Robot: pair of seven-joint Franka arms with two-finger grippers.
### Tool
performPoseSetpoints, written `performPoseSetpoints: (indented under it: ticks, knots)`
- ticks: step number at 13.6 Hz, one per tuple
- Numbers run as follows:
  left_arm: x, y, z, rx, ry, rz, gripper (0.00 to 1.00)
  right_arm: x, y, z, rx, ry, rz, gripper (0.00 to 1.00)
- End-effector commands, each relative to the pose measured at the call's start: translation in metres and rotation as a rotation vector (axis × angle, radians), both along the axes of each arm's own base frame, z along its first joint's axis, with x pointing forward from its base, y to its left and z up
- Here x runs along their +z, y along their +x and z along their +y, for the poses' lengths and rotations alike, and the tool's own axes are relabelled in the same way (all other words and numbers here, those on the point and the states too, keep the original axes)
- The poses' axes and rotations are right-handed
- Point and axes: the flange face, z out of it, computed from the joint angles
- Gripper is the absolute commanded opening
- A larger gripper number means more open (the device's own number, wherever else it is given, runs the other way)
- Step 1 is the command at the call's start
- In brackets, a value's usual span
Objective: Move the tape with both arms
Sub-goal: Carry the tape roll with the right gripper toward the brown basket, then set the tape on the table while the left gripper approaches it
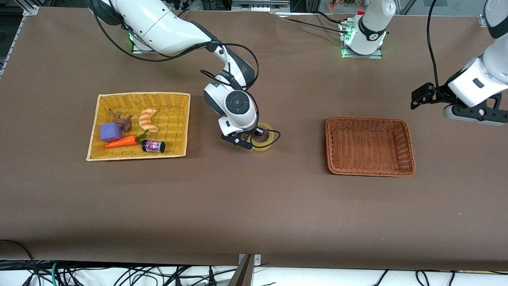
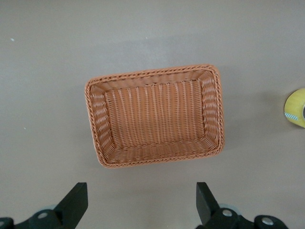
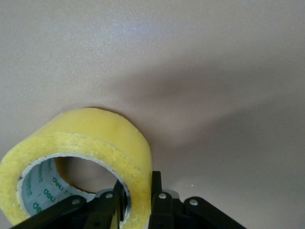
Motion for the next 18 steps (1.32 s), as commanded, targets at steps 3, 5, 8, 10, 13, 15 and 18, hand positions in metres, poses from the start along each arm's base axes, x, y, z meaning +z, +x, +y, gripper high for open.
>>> performPoseSetpoints:
  ticks: [3,5,8,10,13,15,18]
  knots:
    - [-0.023,0.011,-0.020,-0.051,0.010,0.063,1.00,-0.008,0.001,0.007,-0.013,-0.005,-0.010,0.69]
    - [-0.044,0.016,-0.042,-0.082,0.002,0.098,1.00,-0.002,0.001,0.008,0.026,-0.024,-0.040,1.00]
    - [-0.068,0.024,-0.084,-0.135,-0.005,0.096,1.00,0.025,0.002,0.006,0.051,-0.057,-0.056,1.00]
    - [-0.091,0.032,-0.114,-0.168,-0.032,0.078,1.00,0.076,0.016,-0.005,0.081,-0.083,-0.067,1.00]
    - [-0.119,0.034,-0.165,-0.189,-0.138,0.074,1.00,0.154,0.054,-0.074,0.276,-0.137,-0.013,1.00]
    - [-0.136,0.029,-0.221,-0.214,-0.148,0.027,1.00,0.201,0.090,-0.154,0.381,-0.117,0.010,1.00]
    - [-0.175,0.007,-0.307,-0.169,-0.146,-0.007,1.00,0.242,0.127,-0.286,0.439,-0.058,0.066,1.00]
